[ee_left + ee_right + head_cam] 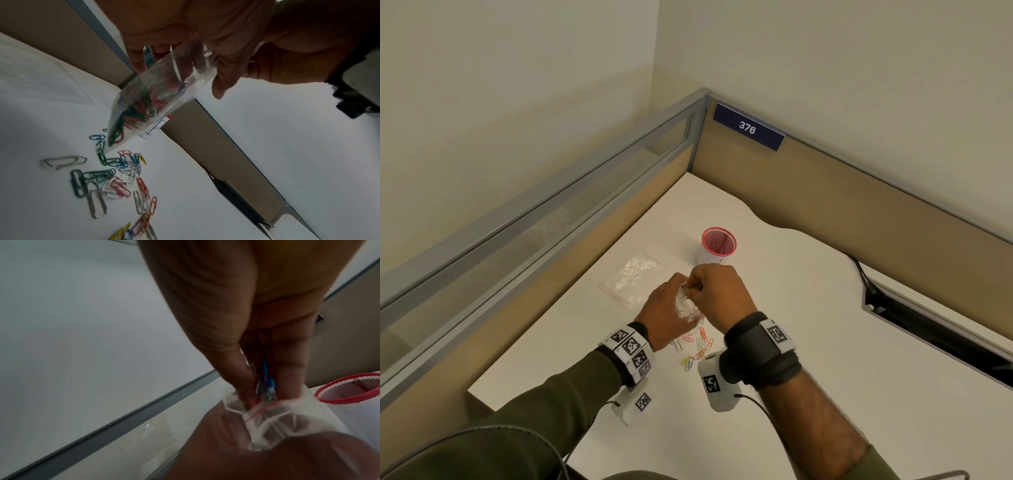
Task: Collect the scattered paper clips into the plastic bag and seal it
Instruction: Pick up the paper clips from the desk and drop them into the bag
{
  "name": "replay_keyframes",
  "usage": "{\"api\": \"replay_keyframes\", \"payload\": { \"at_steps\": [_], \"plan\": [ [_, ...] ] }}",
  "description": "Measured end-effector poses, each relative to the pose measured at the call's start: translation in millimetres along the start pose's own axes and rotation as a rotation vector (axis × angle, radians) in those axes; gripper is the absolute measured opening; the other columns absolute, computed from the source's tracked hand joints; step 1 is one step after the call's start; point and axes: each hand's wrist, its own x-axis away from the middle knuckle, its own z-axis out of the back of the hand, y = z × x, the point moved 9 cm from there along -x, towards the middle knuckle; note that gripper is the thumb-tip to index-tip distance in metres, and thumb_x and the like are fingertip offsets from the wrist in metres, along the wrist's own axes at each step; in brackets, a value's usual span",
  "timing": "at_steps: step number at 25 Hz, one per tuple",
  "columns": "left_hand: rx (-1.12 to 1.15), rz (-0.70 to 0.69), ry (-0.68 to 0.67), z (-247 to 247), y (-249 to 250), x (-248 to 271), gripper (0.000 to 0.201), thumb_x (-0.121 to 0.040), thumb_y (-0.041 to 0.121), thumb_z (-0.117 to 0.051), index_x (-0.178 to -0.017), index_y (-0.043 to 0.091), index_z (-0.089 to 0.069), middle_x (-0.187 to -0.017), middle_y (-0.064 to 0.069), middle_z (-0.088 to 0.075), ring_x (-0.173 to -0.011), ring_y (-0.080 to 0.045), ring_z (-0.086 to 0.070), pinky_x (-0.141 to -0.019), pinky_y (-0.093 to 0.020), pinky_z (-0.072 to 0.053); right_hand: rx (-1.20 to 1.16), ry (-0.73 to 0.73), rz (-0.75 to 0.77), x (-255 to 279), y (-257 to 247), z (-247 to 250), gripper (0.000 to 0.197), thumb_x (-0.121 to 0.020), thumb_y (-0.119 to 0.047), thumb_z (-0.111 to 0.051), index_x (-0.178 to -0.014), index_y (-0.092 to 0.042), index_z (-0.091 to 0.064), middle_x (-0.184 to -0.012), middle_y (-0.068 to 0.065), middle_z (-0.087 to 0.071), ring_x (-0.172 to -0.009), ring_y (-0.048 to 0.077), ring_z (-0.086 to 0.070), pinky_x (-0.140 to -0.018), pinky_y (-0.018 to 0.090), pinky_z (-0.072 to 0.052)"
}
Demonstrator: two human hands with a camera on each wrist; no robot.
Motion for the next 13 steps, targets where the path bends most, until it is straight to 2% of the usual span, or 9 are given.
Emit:
{"api": "replay_keyframes", "payload": {
  "at_steps": [3,6,8,10,12,13],
  "plan": [
    [0.020,0.019,0.000,2,0,1,0.044,-0.080,0.022,-0.080,-0.105,0.022,-0.043,-0.095,0.004,-0.059,-0.088,-0.015,-0.060,-0.068,-0.008,-0.039,-0.058,0.007,-0.018,-1,0,4,0.011,-0.087,-0.021,-0.064,-0.089,-0.011,-0.069,-0.089,0.004,-0.071,-0.080,0.020,-0.064,-0.079,0.038,-0.056],
    [0.097,0.002,-0.001,6,3,3,0.045,-0.082,0.019,-0.079,-0.110,0.023,-0.045,-0.106,0.006,-0.060,-0.100,-0.012,-0.060,-0.074,-0.008,-0.044,-0.125,0.087,-0.009,4,1,18,0.010,-0.089,-0.015,-0.060,-0.092,-0.013,-0.069,-0.089,0.001,-0.070,-0.079,0.017,-0.064,-0.079,0.035,-0.057],
    [0.140,-0.022,-0.002,8,4,5,0.042,-0.082,0.019,-0.079,-0.110,0.021,-0.048,-0.108,0.008,-0.062,-0.108,-0.013,-0.060,-0.080,-0.014,-0.050,-0.228,0.170,0.017,11,6,31,0.014,-0.089,-0.008,-0.057,-0.093,-0.013,-0.069,-0.087,-0.002,-0.069,-0.077,0.015,-0.066,-0.076,0.029,-0.057],
    [0.170,-0.035,0.005,13,2,7,0.041,-0.081,0.021,-0.080,-0.109,0.022,-0.050,-0.108,0.011,-0.064,-0.113,-0.013,-0.060,-0.087,-0.027,-0.056,-0.324,0.225,0.007,19,24,37,0.015,-0.090,-0.007,-0.057,-0.096,-0.013,-0.070,-0.087,-0.004,-0.067,-0.074,0.012,-0.067,-0.074,0.022,-0.056],
    [0.193,-0.052,0.031,22,-2,10,0.041,-0.079,0.023,-0.080,-0.108,0.024,-0.051,-0.108,0.014,-0.064,-0.114,-0.011,-0.059,-0.089,-0.031,-0.055,-0.296,0.214,-0.059,25,62,21,0.014,-0.091,-0.010,-0.059,-0.099,-0.015,-0.070,-0.092,-0.002,-0.068,-0.078,0.012,-0.066,-0.077,0.024,-0.056],
    [0.198,-0.056,0.051,28,-4,12,0.040,-0.079,0.023,-0.081,-0.107,0.025,-0.052,-0.109,0.013,-0.064,-0.115,-0.010,-0.059,-0.091,-0.030,-0.053,-0.226,0.161,-0.117,26,86,1,0.015,-0.090,-0.012,-0.060,-0.101,-0.016,-0.069,-0.097,-0.001,-0.068,-0.083,0.013,-0.065,-0.082,0.027,-0.055]
  ]
}}
